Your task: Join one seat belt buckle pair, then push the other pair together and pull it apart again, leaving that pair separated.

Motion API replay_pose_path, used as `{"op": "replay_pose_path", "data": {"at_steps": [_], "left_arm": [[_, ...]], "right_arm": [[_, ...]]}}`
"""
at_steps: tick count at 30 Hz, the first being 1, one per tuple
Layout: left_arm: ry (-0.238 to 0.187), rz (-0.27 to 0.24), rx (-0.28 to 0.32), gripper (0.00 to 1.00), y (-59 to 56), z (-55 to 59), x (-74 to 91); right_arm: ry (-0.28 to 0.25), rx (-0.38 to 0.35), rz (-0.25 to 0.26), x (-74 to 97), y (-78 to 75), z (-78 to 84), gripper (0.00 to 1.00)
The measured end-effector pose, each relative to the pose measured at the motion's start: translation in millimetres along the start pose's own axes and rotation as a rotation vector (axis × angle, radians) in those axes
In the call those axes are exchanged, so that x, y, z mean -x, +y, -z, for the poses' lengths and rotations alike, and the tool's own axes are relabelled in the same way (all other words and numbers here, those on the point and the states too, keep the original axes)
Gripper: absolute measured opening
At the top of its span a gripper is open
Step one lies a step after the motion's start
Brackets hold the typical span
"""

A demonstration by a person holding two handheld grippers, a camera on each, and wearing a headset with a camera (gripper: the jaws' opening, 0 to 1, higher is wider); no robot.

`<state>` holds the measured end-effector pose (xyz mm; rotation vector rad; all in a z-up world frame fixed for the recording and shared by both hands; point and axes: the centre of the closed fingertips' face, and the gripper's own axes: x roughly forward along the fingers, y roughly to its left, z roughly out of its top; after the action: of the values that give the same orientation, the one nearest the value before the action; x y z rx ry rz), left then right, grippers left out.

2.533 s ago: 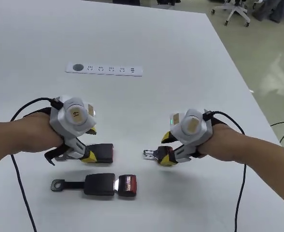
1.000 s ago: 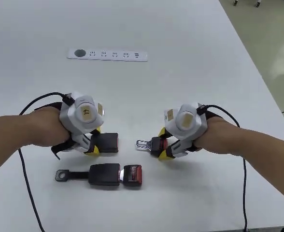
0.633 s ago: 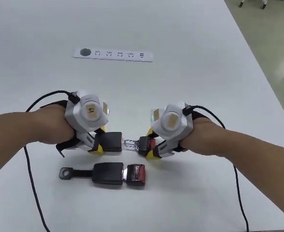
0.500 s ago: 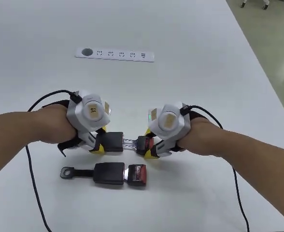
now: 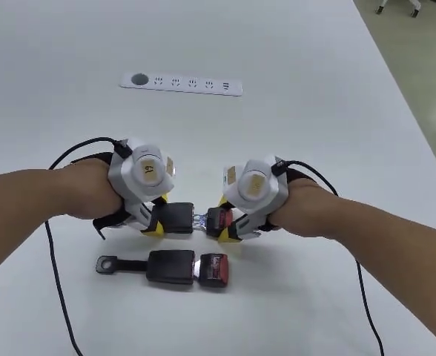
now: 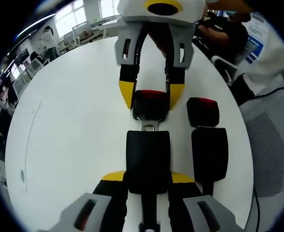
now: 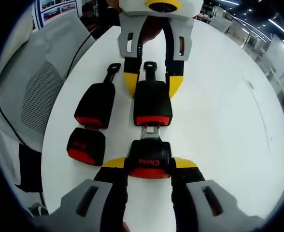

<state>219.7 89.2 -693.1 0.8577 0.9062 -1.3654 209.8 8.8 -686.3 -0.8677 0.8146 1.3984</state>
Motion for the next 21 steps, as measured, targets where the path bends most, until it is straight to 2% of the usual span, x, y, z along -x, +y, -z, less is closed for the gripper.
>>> {"op": "replay_pose_path", "data": {"at_steps": [6,21], "left_arm": [[0.005,0.01,-0.019,0.33,-1.4,-1.2,1.0],[-0.008,0.015,-0.016,0.32,-3.8,-4.0,3.4]], "right_arm": [[0.008,0.0,-0.023,-1.4,-2.0,1.0,0.32],[0.027,-0.002,-0.024,-2.7,-3.6,-3.6,0.31]]}}
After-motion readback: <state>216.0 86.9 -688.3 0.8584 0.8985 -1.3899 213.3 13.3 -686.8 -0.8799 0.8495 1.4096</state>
